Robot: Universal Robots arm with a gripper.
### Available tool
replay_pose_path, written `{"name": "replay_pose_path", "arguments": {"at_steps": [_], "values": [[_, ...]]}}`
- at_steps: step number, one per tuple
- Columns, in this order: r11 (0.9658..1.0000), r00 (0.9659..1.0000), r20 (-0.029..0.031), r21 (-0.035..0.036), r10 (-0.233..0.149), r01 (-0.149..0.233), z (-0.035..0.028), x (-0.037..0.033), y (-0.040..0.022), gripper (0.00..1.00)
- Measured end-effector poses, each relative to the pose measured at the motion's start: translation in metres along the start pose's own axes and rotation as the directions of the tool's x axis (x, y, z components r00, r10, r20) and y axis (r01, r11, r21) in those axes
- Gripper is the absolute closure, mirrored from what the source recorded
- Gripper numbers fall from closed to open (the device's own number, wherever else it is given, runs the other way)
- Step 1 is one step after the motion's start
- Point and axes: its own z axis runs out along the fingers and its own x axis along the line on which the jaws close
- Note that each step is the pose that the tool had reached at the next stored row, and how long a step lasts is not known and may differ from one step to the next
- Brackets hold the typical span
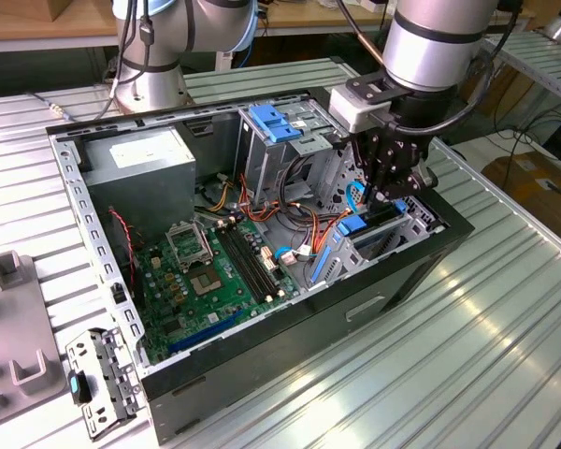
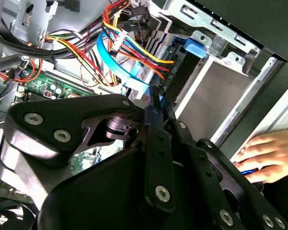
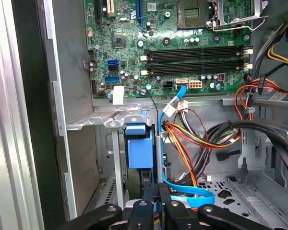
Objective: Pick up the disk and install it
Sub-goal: 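Insert the second disk wire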
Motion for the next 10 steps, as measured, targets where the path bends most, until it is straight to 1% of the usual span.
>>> {"name": "replay_pose_path", "arguments": {"at_steps": [1, 2, 6, 10], "values": [[1.0, 1.0, 0.0033, -0.0003, 0.001, -0.001, 0.0002, 0.0009, 0.0, 0.84], [1.0, 1.0, 0.0043, -0.0003, 0.001, -0.001, 0.0003, 0.0011, 0.0, 0.84], [1.0, 1.0, 0.0043, -0.0002, 0.001, -0.001, 0.0005, 0.002, -0.0001, 0.84], [1.0, 1.0, 0.0047, 0.0022, -0.001, 0.001, 0.0007, 0.0032, -0.0002, 0.84]]}}
